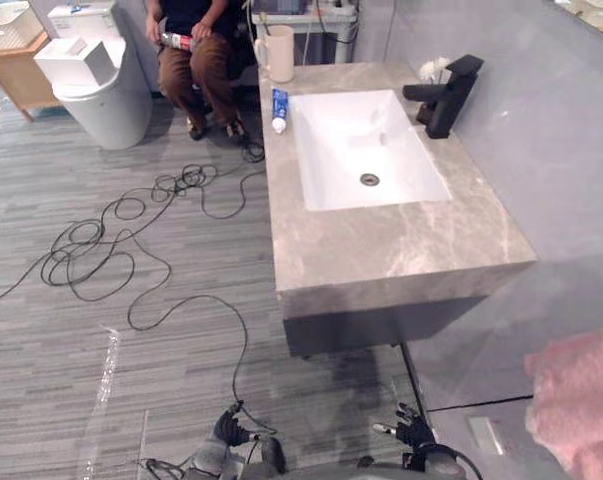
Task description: Organize washtable
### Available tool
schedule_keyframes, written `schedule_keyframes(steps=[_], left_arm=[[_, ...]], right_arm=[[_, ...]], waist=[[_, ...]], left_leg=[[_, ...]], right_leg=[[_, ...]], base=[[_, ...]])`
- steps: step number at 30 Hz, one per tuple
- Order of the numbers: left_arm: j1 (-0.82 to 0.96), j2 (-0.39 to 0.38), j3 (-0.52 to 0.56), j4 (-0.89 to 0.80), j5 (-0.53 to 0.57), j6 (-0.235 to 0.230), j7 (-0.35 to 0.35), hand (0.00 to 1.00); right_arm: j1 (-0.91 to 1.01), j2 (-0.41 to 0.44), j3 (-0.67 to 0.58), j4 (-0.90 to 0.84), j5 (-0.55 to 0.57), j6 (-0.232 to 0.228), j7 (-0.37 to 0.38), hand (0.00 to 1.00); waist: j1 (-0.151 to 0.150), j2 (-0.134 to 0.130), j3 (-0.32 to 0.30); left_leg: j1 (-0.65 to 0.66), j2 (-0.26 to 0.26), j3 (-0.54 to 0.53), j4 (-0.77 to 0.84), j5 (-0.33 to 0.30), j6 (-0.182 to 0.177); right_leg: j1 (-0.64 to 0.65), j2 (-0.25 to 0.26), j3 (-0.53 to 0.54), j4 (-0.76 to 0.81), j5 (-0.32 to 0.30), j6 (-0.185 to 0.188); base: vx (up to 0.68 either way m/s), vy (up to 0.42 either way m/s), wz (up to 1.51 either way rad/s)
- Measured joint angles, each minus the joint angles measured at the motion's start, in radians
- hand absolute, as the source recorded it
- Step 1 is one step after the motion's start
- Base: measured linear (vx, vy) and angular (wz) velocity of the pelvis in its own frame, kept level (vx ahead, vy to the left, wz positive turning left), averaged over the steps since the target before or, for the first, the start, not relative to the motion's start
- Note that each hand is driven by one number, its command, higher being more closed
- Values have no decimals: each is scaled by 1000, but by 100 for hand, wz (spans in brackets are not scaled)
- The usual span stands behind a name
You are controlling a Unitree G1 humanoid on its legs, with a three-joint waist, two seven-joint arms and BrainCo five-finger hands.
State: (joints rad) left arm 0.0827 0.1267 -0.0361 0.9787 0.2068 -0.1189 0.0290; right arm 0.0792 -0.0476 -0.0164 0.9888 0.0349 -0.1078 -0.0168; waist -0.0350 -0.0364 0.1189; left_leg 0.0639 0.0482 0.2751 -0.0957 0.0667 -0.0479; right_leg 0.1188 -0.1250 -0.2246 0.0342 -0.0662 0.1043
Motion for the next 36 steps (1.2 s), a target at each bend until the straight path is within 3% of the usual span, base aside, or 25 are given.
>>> schedule_keyframes(steps=[8,16,20,36], left_arm=[[3,4,5,-3,0,1,-1,0],[13,4,9,-20,0,3,-2,0],[16,0,9,-22,0,4,-3,0],[23,2,34,-25,0,5,-3,0]], right_arm=[[-3,-4,25,4,-7,-3,0,0],[10,-10,37,-27,-7,-4,2,0],[33,-23,56,-75,-7,-10,4,0],[20,-25,63,-29,-7,-22,15,0]], waist=[[-4,3,1],[-3,7,6],[-5,20,5],[0,20,4]], left_leg=[[9,37,1,0,10,-16],[19,41,36,-7,2,-24],[16,58,81,-7,5,-27],[54,75,129,1,4,-40]], right_leg=[[1,23,2,21,0,-1],[-13,23,39,36,-37,-42],[-34,34,60,42,-49,-42],[2,46,83,17,-15,-42]], base=[[9,-42,0],[-122,-16,-12],[-150,-21,-13],[75,0,-5]])
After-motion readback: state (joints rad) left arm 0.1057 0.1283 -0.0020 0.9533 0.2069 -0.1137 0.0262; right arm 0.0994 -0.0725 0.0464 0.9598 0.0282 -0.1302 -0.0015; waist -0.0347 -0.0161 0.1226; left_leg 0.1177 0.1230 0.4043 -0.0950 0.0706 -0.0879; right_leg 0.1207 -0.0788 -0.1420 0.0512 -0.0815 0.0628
